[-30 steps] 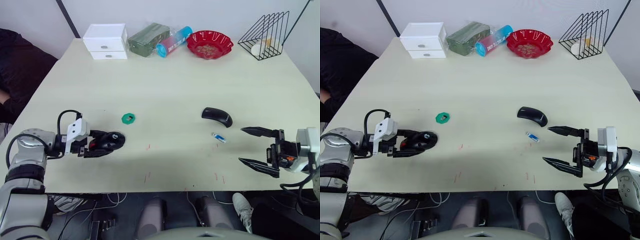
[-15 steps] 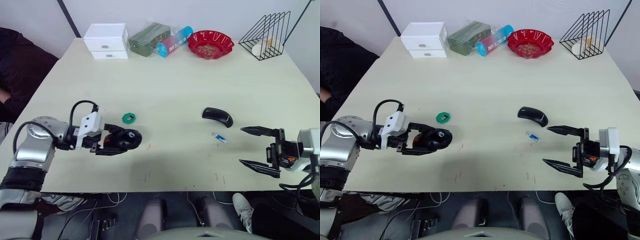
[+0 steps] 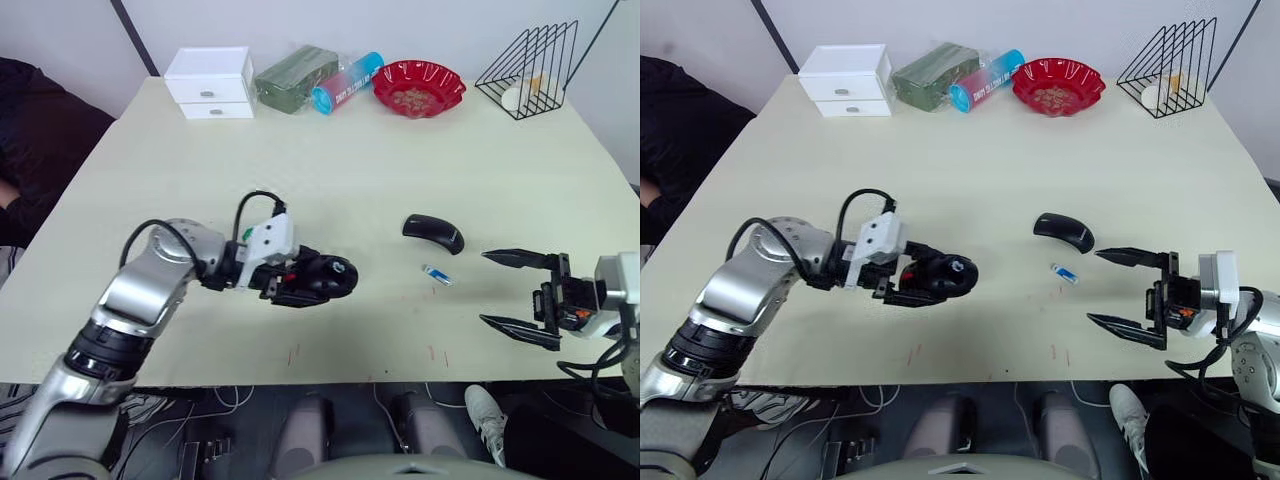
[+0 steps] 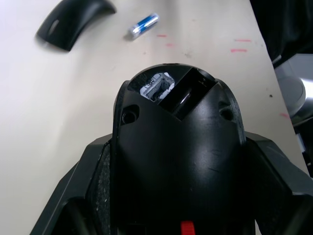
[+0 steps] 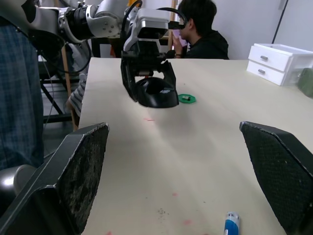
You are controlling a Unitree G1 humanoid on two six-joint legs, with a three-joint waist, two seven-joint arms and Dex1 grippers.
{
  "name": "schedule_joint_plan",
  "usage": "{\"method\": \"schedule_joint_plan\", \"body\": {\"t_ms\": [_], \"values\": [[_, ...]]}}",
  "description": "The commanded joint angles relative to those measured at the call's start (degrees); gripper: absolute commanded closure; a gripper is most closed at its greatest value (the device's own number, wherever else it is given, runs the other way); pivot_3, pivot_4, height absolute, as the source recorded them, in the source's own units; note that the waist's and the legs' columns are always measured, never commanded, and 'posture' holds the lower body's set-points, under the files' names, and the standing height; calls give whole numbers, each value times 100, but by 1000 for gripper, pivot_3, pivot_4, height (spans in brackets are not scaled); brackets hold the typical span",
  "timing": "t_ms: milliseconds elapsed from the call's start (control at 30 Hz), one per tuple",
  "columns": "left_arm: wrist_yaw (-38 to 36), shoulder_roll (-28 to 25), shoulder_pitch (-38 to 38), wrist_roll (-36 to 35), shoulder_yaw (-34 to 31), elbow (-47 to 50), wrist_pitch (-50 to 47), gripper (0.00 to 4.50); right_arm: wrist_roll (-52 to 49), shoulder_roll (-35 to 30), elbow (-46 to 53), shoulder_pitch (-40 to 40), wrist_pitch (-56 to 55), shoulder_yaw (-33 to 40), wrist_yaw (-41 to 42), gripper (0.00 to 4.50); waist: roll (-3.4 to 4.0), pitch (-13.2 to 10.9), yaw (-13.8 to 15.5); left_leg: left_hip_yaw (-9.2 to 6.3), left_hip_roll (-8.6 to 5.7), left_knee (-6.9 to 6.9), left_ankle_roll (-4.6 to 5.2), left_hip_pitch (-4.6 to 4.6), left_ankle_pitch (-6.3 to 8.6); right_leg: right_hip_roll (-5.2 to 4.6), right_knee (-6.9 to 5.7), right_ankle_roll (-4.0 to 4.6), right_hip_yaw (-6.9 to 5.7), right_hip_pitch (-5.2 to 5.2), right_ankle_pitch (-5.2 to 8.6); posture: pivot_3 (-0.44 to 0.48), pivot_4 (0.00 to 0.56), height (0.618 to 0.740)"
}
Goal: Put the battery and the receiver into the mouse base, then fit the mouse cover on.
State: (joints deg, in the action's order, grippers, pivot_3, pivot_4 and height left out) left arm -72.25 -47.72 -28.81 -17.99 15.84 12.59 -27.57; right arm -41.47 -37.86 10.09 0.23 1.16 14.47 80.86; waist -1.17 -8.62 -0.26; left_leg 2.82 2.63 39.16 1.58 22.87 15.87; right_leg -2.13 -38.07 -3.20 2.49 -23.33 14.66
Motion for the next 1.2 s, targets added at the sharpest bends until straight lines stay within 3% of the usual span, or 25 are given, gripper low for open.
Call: {"method": "schedule_joint_plan", "body": {"t_ms": [33,233,433,1200], "values": [[278,290,-159,504,561,231,-114,1548,-44,10,148,9,-56,117,-68,0,-3,-2,15,-1,0,2,0,1,0,0,2,0,1,1,0,0,150,740],[539,715,-421,1023,1020,8,-214,1548,-47,20,255,82,-46,102,-177,0,-1,-2,31,0,0,4,0,1,0,1,1,0,0,1,0,0,150,740],[566,811,-426,1450,1341,-150,-255,1548,22,-16,324,171,45,109,-416,0,-1,-2,27,-2,0,4,0,1,0,2,2,0,1,1,0,0,150,740],[342,1304,-482,1696,1580,-520,-237,1548,1933,-85,101,-97,924,-614,-2584,0,5,3,109,6,-3,5,0,2,0,1,6,0,2,3,0,0,150,740]]}}
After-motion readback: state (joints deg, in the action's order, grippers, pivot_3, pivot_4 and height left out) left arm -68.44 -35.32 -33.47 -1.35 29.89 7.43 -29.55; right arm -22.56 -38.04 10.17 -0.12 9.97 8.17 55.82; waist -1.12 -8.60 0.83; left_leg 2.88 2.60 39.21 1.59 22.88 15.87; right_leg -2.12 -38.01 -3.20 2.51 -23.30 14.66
